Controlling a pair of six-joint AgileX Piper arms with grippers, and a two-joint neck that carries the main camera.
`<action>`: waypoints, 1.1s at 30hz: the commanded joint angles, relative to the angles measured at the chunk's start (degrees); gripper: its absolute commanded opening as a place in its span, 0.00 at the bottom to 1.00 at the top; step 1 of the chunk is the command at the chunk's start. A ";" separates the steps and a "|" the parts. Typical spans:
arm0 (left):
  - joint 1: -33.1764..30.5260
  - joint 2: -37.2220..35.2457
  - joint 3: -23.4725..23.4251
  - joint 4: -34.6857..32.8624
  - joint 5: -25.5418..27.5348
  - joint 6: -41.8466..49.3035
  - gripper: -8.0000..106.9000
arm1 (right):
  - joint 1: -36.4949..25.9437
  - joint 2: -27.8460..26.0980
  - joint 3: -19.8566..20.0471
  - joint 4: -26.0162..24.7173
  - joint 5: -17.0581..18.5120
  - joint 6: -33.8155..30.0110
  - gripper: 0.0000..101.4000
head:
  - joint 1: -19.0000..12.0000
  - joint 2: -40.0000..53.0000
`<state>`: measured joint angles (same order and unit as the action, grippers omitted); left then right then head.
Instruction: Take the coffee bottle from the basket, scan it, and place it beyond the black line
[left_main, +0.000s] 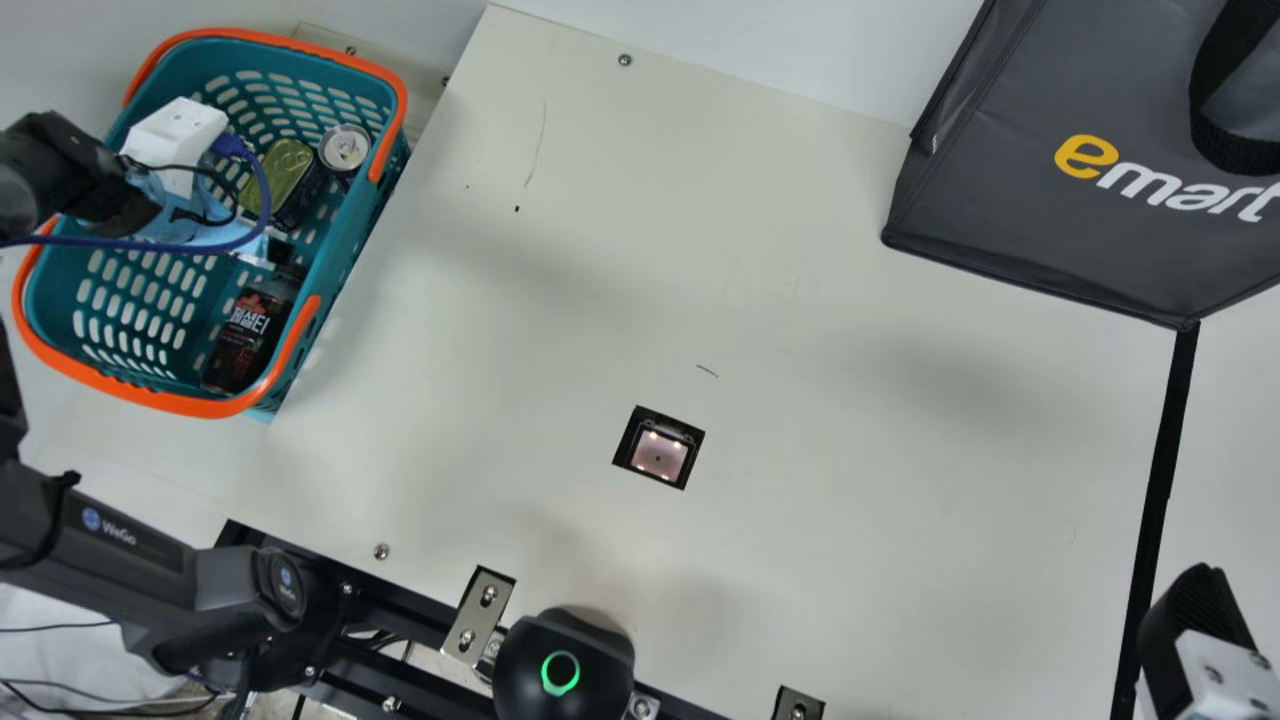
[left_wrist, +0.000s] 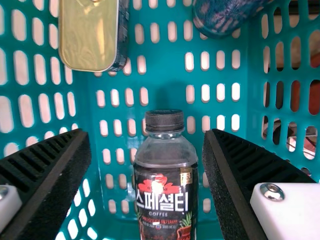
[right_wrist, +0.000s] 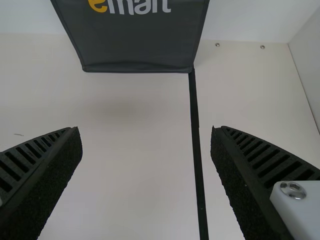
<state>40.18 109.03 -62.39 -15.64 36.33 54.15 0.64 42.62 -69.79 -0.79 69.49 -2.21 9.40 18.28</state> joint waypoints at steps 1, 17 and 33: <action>-0.26 0.50 0.19 -0.05 -0.63 0.17 0.85 | 0.00 0.00 0.00 0.00 0.00 0.00 0.90 | -1.48 0.14; -2.43 5.15 2.08 -0.04 -6.88 0.23 0.85 | 0.00 0.00 0.00 0.00 0.00 0.00 0.90 | -1.48 0.14; -3.16 8.77 1.70 -0.67 -9.11 -2.51 0.85 | 0.00 0.00 0.00 0.00 0.00 0.00 0.90 | -1.48 0.14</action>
<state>37.08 117.74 -60.73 -16.25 27.25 51.72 0.64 42.62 -69.79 -0.79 69.49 -2.21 9.49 18.19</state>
